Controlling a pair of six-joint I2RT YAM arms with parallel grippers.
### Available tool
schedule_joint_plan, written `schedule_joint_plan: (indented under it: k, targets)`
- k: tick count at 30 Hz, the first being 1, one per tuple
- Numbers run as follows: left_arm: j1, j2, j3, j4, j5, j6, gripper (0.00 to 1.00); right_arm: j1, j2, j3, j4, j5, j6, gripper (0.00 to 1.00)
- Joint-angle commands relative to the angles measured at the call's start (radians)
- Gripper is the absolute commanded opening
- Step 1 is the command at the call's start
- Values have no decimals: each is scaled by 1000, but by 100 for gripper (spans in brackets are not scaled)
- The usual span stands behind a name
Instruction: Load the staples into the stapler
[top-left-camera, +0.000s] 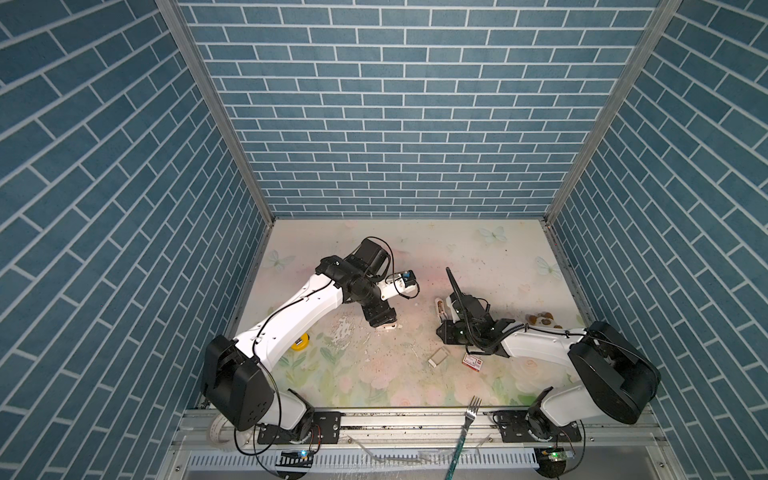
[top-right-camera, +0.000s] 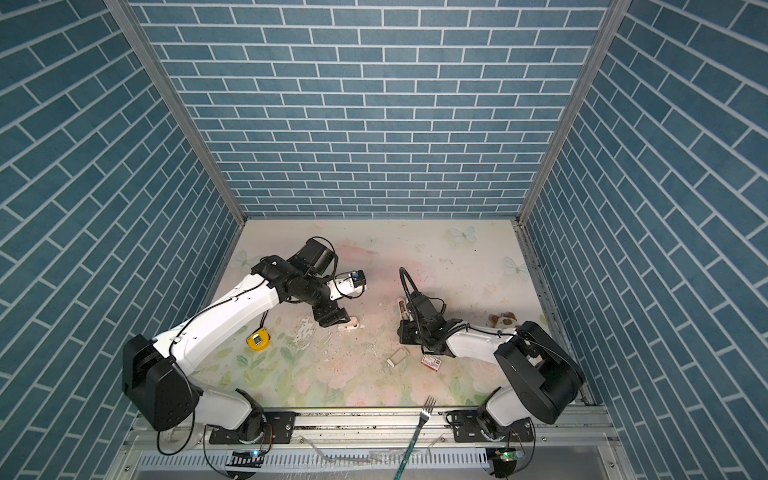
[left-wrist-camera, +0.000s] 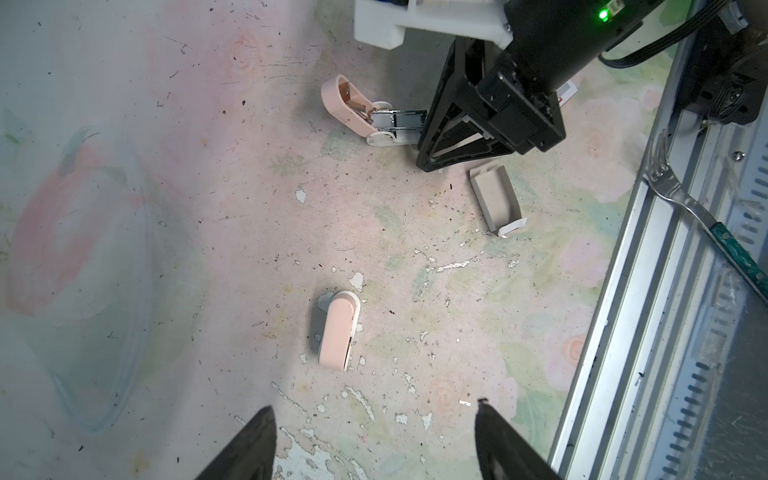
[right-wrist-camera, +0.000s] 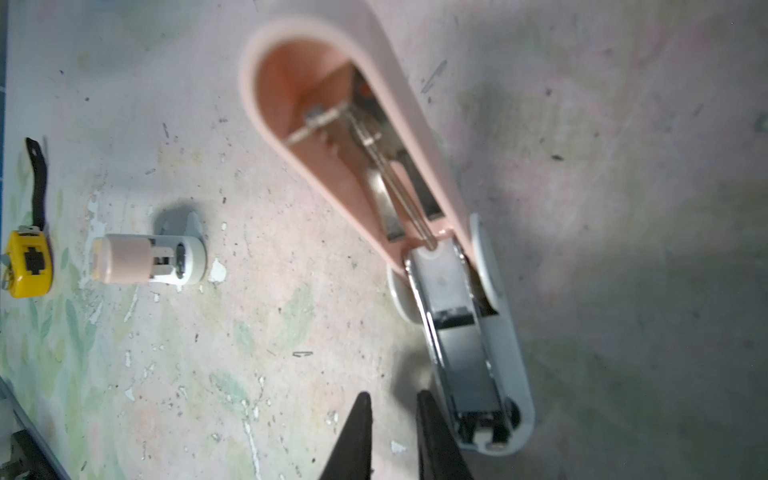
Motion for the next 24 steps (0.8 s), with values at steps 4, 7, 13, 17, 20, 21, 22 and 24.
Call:
schedule_joint_plan:
  k: [4,7,13,17,20,21,22,24]
  targets:
    - [4,-2,27,-17,29,-2,77,-16,22,28,-93,53,17,22]
    - [3,1,31,-18,31,2,77,-32,14,28,-113,53,9,22]
    - [3,6,26,-15,39,10,77,-70,0,43,-162,67,-24,22]
    - [-4,16,25,-10,40,16,77,-85,8,63,-200,65,-43,22]
    - [-20,22,17,10,31,25,77,-95,11,73,-226,71,-58,23]
    - [-27,26,13,21,25,30,77,-98,11,70,-225,65,-60,23]
    - [-35,32,12,32,16,32,77,-102,9,68,-218,64,-62,24]
    - [-44,48,13,55,11,31,77,-103,8,74,-236,70,-65,24]
